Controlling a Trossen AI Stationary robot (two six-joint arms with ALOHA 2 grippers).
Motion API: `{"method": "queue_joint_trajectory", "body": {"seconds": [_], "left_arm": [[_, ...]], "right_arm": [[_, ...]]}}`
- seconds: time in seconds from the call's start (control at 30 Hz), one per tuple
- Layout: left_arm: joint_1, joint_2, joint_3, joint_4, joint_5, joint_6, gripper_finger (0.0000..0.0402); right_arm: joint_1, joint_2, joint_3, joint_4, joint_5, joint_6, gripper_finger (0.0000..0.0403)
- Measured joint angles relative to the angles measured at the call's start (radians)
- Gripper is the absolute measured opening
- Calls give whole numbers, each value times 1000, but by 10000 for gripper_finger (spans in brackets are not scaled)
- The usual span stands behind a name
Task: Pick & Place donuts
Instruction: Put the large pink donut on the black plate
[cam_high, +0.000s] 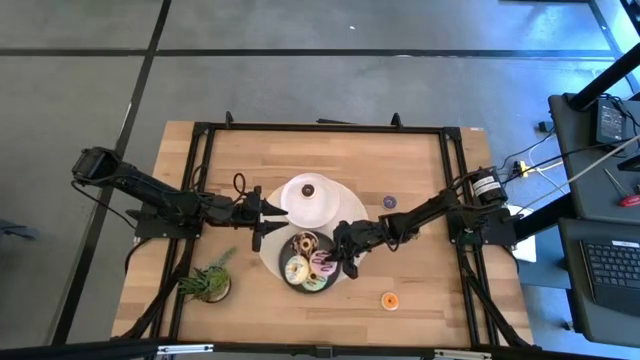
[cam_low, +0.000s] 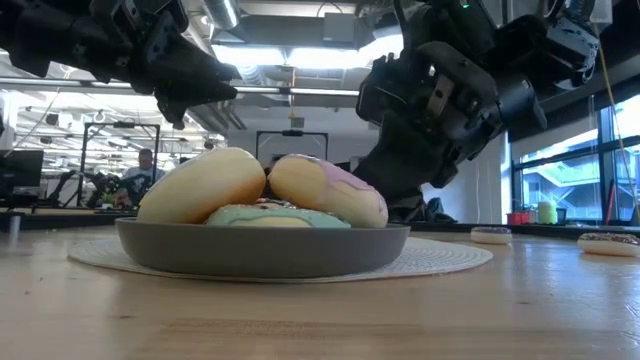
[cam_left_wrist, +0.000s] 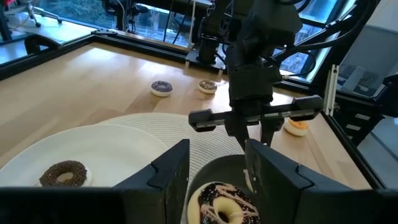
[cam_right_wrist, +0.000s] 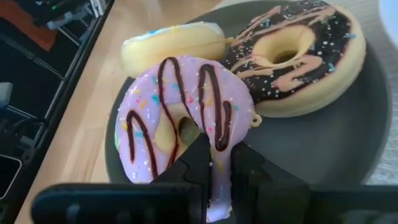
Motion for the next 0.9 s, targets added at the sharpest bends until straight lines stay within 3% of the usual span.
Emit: {"method": "queue_joint_trajectory", "body": {"seconds": [0.4, 0.7, 0.9], "left_arm": [[0, 0, 0, 0, 0, 0, 151], [0, 0, 0, 0, 0, 0, 148], [0, 0, 0, -4, 0, 0, 152]], "right_arm": [[-1, 0, -1, -37, -3, 11, 53], [-1, -12, -2, -51, -3, -8, 141], [-10, -57, -2, -124, -3, -7, 172]]}}
